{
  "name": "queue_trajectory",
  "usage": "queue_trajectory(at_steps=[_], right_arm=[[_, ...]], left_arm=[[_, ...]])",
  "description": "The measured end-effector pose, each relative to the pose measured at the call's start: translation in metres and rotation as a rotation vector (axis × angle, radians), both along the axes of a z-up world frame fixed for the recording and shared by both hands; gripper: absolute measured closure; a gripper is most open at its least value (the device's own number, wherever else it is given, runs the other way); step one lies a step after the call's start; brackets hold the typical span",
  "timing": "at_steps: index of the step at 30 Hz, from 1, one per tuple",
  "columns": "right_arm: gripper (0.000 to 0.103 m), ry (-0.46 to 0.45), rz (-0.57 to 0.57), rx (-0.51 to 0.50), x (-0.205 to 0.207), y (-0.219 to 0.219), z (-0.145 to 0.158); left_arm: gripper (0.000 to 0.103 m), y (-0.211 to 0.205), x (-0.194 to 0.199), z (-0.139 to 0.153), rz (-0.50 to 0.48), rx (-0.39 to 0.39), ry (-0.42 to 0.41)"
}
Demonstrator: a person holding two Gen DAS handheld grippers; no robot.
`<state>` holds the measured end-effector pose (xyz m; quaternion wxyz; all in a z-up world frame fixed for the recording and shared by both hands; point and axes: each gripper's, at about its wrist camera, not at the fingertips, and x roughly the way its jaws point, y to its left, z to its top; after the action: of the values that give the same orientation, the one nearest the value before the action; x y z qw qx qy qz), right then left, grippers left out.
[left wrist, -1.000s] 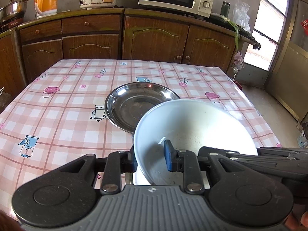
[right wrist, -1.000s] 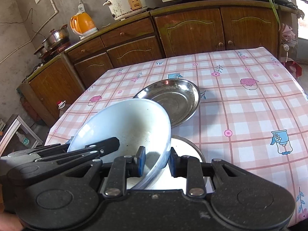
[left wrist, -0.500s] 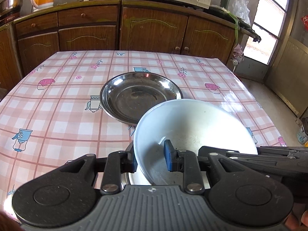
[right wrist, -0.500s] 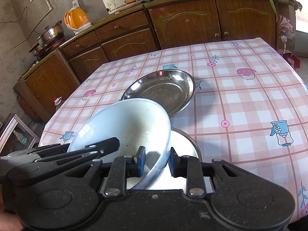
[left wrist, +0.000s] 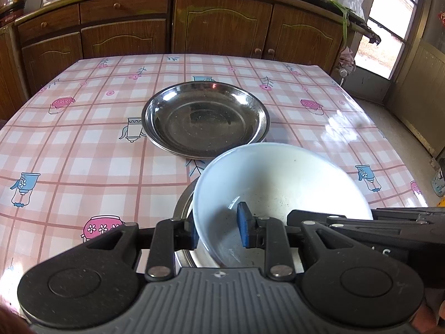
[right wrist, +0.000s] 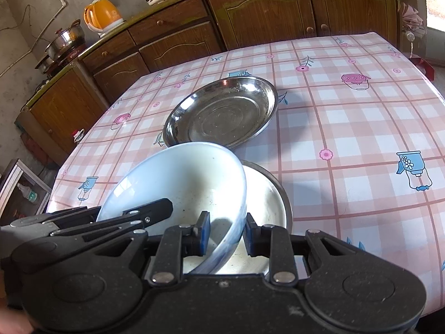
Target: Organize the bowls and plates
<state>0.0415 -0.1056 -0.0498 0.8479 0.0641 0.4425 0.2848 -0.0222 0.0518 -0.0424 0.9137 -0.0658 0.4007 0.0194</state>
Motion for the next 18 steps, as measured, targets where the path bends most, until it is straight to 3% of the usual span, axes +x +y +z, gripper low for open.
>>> queue_trajectory(at_steps=[18], right_arm=[[0.071,0.039,-0.004,-0.028,0.006,0.002,-0.018]], left_arm=[[0.075,0.0,0.005,-0.019,-0.018,-0.014,0.03]])
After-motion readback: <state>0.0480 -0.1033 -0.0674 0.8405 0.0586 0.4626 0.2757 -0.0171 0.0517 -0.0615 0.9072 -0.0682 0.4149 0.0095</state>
